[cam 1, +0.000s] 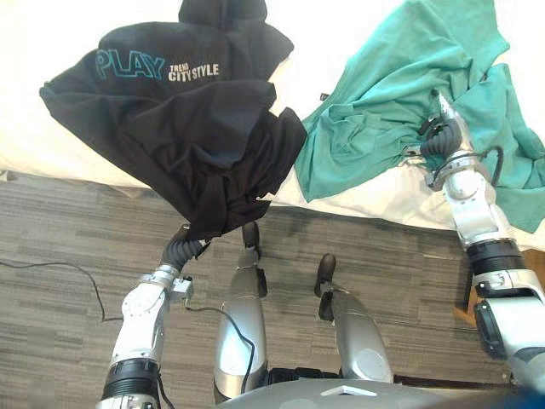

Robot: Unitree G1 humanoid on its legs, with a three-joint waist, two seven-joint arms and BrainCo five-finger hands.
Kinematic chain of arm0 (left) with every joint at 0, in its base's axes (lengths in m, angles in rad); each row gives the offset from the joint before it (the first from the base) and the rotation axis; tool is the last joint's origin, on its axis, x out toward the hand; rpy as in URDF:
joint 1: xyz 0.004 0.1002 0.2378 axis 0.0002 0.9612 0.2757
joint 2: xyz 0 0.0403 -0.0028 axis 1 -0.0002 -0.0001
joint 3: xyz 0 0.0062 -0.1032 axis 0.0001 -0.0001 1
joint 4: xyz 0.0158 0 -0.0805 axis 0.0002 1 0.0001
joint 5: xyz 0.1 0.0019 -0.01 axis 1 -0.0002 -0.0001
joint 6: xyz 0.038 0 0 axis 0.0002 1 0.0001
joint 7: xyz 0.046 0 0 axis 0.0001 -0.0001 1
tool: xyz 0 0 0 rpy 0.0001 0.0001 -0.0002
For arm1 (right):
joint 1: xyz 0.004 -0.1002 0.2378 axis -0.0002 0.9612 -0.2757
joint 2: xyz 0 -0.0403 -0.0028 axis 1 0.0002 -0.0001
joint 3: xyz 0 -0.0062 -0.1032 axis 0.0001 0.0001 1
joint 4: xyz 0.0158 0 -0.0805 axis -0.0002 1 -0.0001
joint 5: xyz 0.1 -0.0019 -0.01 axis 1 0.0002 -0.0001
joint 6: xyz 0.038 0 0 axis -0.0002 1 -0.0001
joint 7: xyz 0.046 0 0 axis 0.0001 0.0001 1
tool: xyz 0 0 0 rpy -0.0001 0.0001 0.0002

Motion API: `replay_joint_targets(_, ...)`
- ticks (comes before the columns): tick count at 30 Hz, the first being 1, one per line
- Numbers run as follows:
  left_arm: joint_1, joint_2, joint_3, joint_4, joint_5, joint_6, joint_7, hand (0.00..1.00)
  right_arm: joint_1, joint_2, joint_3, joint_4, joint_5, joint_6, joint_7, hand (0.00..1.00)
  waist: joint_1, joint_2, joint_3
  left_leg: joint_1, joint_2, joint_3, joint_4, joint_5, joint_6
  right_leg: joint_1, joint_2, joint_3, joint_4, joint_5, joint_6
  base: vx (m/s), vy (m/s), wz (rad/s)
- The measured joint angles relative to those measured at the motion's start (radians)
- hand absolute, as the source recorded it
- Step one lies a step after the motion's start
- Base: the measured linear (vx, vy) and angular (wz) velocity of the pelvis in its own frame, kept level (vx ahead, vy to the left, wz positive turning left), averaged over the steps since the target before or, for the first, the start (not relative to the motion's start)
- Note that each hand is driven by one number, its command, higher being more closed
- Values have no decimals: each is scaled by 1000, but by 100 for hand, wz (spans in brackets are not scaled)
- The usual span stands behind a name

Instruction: Tidy the bed and pick cloth on bed and put in laundry

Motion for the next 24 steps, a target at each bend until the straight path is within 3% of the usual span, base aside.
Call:
replay_joint_targets(4,-12,0,0,-3,-26,1,-17,100,-14,-5,-5,-1,0,16,48,0,1,4,2,-2,-1,1,-14,8,-1,-16,-2,0,18,-6,-5,0,0,0)
replay_joint_targets(5,-12,-1,1,-6,-36,1,-31,100,-18,-6,-8,-1,1,21,77,100,1,6,4,-2,-2,1,-20,11,-4,-24,-3,-1,27,-10,-4,0,0,0)
replay_joint_targets(10,-13,-3,2,-24,-39,2,-44,100,-18,-17,-24,0,73,25,152,100,1,10,6,3,-1,-4,-42,26,-10,-35,-7,-20,54,-28,-9,22,-19,5)
replay_joint_targets(14,-13,-8,2,-24,-38,3,-51,100,-17,-7,-28,16,143,18,157,100,1,10,6,15,1,-4,-44,29,-15,-29,-8,-24,64,-36,-14,43,-25,0)
replay_joint_targets(24,-5,-70,-48,-25,-29,2,-54,100,80,108,-70,112,327,-107,125,100,-1,21,2,128,-4,-2,-82,36,-28,70,-6,-28,52,-54,-17,32,-17,1)
